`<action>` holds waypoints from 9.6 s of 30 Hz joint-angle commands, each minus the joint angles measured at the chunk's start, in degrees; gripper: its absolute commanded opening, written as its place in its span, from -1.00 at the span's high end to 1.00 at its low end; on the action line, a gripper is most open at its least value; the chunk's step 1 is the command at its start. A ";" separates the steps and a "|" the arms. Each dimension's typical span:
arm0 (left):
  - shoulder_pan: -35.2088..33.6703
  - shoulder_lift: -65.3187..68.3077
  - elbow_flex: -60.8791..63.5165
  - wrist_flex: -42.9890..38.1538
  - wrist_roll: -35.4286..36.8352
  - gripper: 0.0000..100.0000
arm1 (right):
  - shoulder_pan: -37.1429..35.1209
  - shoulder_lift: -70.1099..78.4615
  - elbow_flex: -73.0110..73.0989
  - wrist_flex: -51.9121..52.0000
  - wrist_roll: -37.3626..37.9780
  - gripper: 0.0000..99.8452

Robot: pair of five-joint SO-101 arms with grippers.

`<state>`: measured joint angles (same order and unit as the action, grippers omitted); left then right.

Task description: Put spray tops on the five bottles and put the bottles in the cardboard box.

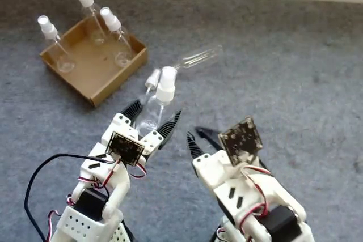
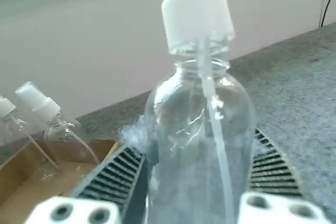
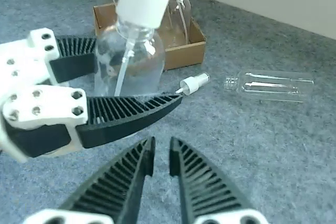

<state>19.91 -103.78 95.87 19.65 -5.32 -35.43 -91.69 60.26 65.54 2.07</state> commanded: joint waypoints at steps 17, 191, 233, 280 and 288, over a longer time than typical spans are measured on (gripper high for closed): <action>-2.77 -0.48 1.10 -10.20 0.35 0.69 | -0.48 -0.04 27.56 -31.87 0.35 0.98; -35.65 106.77 -50.24 -57.58 9.85 0.69 | -0.57 0.40 45.85 -48.57 0.00 0.98; -35.56 138.77 -74.15 -65.76 3.52 0.68 | -0.57 0.40 45.85 -48.57 0.00 0.98; -38.02 138.24 -69.14 -65.49 3.43 0.46 | -0.57 0.48 45.85 -48.48 0.26 0.98; -38.20 138.24 -69.14 -65.41 3.43 0.46 | -0.57 0.48 45.85 -48.48 0.26 0.98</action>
<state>-17.45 35.91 26.77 -44.88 -1.45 -36.04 -91.08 95.96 16.84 2.15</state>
